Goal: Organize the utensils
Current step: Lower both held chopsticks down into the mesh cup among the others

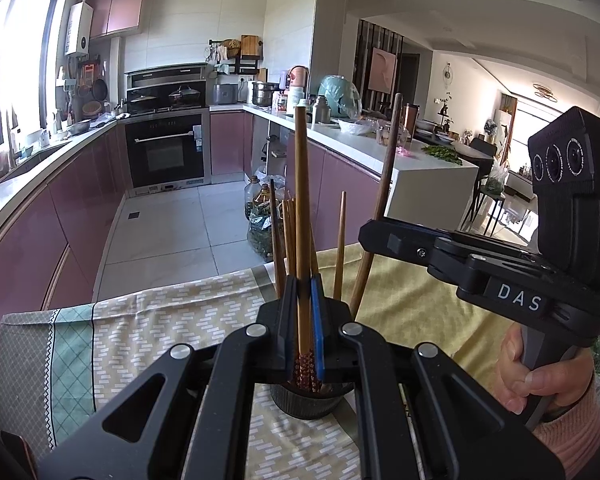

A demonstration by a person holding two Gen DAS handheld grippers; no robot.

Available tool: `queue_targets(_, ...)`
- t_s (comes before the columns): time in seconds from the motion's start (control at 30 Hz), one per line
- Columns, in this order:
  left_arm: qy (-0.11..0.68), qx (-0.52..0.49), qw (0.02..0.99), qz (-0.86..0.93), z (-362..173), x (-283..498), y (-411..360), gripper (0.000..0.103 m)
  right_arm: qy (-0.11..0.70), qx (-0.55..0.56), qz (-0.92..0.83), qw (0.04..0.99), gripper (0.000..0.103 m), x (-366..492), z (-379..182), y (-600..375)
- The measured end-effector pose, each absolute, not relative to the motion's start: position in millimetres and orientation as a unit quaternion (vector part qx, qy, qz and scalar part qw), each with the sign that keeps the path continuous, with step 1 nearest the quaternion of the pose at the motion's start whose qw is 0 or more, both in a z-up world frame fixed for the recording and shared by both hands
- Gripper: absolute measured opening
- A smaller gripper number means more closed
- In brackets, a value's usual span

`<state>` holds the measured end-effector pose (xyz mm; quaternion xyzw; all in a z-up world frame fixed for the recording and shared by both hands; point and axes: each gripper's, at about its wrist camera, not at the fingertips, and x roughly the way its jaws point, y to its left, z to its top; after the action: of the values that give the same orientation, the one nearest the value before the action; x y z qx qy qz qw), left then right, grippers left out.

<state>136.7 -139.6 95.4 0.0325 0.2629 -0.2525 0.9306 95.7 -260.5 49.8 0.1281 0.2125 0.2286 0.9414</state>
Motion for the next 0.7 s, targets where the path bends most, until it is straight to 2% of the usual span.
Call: queue_targets(0.7,0.305,0.059,0.916,-0.255,57.4,160.7,-146.3,0.007,0.251,0.126,0.227,0.933,0.006,112.6,21.1,-250.1)
